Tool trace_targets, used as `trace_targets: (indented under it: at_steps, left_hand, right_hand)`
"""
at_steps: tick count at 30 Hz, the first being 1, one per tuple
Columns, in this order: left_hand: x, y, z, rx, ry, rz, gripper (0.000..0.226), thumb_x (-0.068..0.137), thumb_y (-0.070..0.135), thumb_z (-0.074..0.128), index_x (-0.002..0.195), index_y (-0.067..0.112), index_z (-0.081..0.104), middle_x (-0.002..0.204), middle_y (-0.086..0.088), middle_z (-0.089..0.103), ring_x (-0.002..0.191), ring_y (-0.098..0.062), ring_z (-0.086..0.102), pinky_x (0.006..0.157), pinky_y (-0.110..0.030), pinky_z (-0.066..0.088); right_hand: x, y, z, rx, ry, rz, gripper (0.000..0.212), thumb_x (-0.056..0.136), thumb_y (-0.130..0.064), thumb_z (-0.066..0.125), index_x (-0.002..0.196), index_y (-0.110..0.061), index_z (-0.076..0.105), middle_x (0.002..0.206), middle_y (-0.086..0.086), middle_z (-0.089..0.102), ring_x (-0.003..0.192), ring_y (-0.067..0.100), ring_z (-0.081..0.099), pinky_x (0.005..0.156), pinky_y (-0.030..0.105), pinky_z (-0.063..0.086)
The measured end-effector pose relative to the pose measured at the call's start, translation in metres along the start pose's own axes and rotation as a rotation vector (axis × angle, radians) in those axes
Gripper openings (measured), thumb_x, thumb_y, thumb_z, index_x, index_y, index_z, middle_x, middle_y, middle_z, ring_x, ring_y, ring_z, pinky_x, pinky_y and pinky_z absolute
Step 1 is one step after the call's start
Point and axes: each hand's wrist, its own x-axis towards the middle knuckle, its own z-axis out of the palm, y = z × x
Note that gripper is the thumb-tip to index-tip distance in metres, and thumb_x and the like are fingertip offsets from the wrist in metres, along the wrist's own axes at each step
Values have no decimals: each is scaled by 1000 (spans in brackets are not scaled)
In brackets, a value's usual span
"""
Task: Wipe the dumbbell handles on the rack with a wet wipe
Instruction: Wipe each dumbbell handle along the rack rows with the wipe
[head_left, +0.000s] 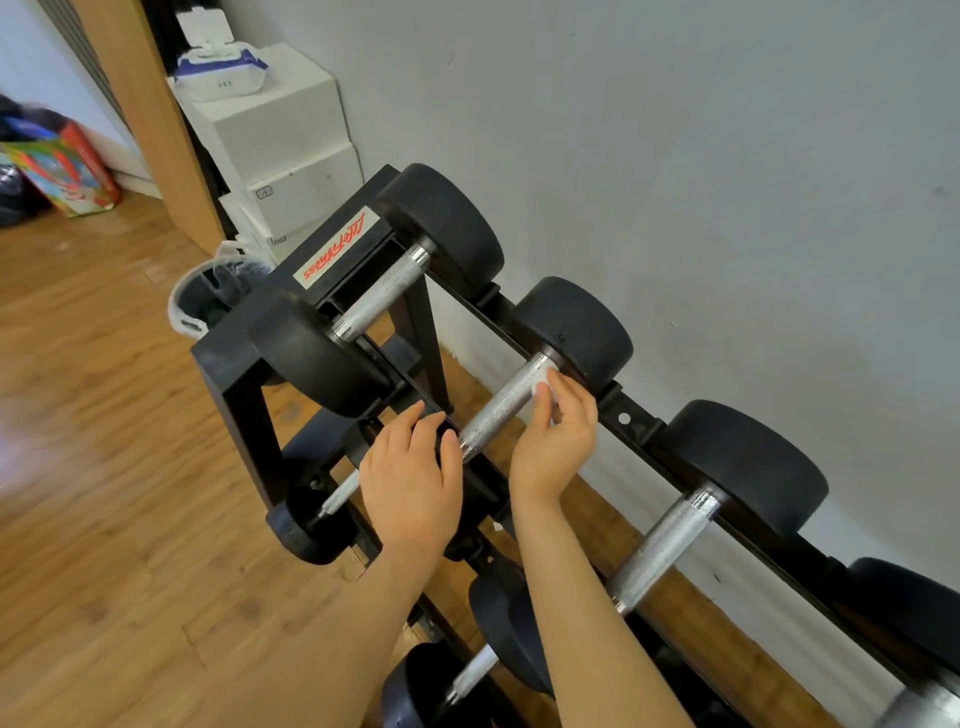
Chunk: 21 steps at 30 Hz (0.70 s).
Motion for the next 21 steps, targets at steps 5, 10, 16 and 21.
trace_targets:
  at_steps: [5,10,16,21]
  left_hand:
    - [0,-1,2,6,28,-2,51,96,43,30,118,19,70,130,-1,64,123,-24,56,101,-46,43]
    - [0,-2,4,20,39,-2,51,95,43,31,116,20,71,129,0,64,123,-22,55,100,-43,43]
    - [-1,-3,4,24,39,4,51,95,43,31,114,20,72,129,0,64,123,-22,55,98,-44,43]
    - [-1,-3,4,26,37,5,51,95,44,31,114,20,71,129,0,64,122,-23,55,98,-44,44]
  right_hand:
    - [-7,2,6,27,45,-6,23,93,-7,61,115,-8,70,108,1,61,97,10,64,81,14,53]
    - [-14,8,6,19,20,-53,24,93,-7,61,116,-8,69,111,2,61,100,8,63,82,22,56]
    - [-14,5,5,-51,-18,-87,27,94,-7,58,120,-7,67,116,6,59,105,14,62,86,25,56]
    - [-9,5,4,-122,-74,-130,29,96,-11,55,122,-7,66,123,10,59,112,19,59,88,30,56]
